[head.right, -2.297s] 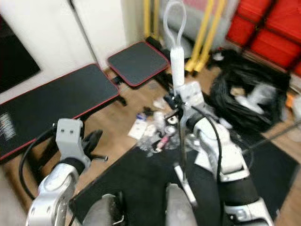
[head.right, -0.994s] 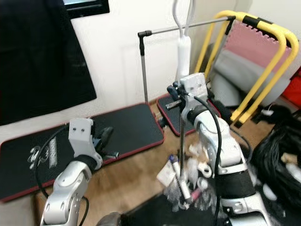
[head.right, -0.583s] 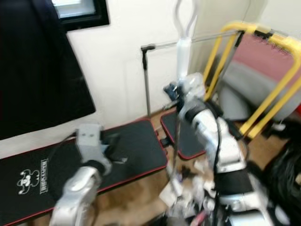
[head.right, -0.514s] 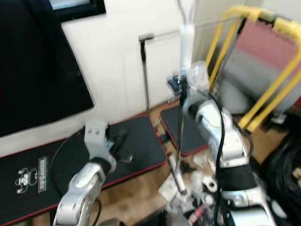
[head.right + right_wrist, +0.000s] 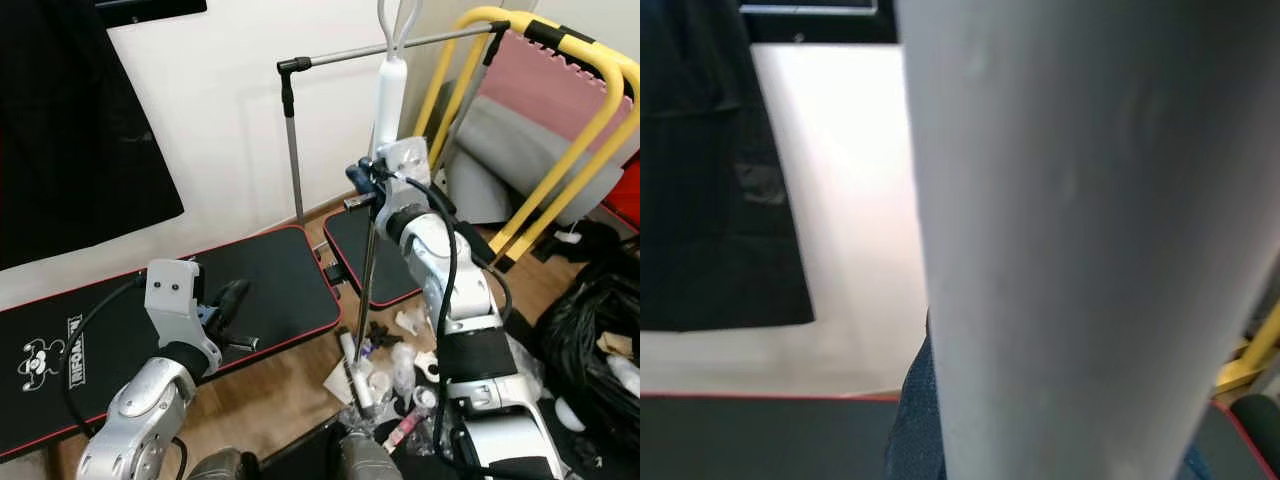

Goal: Sweep floor

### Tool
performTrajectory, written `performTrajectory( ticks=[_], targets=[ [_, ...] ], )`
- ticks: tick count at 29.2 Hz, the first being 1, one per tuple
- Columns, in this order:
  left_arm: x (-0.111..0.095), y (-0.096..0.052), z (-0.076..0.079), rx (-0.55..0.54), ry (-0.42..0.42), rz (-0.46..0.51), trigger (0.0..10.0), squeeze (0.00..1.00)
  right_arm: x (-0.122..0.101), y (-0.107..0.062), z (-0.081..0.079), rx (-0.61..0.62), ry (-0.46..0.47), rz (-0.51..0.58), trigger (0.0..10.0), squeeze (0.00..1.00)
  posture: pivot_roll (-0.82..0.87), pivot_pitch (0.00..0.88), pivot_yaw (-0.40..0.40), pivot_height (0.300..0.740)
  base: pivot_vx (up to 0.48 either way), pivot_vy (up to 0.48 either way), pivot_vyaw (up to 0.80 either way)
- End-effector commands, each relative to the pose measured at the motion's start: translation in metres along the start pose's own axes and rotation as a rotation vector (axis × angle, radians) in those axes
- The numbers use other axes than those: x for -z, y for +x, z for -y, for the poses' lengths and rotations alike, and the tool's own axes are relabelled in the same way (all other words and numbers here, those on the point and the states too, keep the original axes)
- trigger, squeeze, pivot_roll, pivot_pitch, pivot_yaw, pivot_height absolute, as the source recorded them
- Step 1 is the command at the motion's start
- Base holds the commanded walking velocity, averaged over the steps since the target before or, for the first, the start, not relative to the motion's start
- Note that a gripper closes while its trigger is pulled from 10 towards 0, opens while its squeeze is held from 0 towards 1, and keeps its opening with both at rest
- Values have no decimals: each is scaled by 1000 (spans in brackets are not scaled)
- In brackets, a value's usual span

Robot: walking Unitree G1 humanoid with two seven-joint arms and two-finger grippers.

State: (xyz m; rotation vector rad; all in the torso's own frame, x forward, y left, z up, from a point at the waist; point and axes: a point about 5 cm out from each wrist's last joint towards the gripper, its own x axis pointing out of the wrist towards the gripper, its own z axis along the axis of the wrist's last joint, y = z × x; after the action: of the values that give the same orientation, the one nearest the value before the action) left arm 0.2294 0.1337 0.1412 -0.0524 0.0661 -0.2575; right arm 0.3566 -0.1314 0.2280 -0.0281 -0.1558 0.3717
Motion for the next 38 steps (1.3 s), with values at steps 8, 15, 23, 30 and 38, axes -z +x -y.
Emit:
performTrajectory(
  ticks=[8,15,23,30,38],
  targets=[
    [-8,-13,7,35,-8,5,10000,0,-11,12,4,14,4,69,10000,0,-24,284,-142,740,53,0,0],
    [-12,-18,8,35,-7,2,10000,0,-11,26,-3,-14,49,101,10000,0,-32,303,-145,740,0,0,0],
    [-19,-27,12,24,-19,21,10000,0,-29,41,-11,-45,25,173,10000,0,-34,342,-170,740,180,0,0],
    [-21,-31,16,34,-32,18,10000,0,-35,48,-16,-70,50,220,10000,0,-36,353,-184,740,0,0,0],
    [-22,-34,23,53,-46,12,10000,0,-41,56,-23,-91,51,248,10000,0,-43,368,-204,740,121,0,0]
  ],
)
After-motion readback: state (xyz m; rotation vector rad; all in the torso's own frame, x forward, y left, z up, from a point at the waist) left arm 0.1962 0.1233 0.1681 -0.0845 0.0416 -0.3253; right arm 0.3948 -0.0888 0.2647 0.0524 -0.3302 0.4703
